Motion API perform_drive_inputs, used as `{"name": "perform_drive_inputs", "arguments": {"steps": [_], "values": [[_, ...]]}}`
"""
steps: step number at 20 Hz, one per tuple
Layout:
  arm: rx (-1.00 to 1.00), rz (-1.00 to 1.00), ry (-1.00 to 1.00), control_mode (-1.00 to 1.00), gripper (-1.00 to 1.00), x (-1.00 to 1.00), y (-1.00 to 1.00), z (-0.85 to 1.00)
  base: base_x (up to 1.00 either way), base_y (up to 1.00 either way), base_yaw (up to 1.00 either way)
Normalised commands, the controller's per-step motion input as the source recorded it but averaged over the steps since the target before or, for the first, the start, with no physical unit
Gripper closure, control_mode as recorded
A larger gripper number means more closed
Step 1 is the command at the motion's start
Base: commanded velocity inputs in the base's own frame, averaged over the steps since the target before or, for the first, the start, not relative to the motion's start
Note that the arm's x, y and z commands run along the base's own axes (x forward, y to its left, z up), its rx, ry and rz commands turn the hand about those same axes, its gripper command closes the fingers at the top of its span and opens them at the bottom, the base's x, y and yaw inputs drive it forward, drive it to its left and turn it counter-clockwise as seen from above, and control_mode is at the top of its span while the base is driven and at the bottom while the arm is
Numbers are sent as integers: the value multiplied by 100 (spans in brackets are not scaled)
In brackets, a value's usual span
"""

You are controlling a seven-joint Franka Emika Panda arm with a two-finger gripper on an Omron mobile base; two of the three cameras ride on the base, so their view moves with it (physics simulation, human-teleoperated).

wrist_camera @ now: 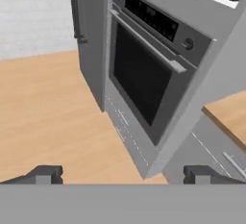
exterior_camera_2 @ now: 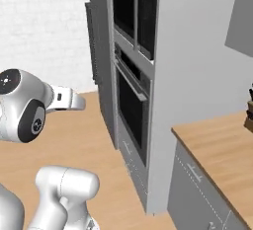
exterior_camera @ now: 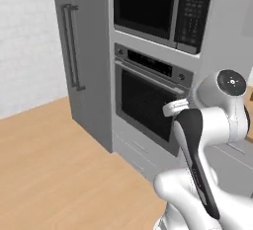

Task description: Navigate to the fridge.

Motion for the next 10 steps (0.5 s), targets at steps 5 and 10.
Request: {"name": "perform_drive_inputs", "arguments": {"steps": [5,10], "values": [[0,0,0,100,-100,0,0,0,100,82,-48],[0,0,0,100,-100,0,0,0,100,90,-51]]}}
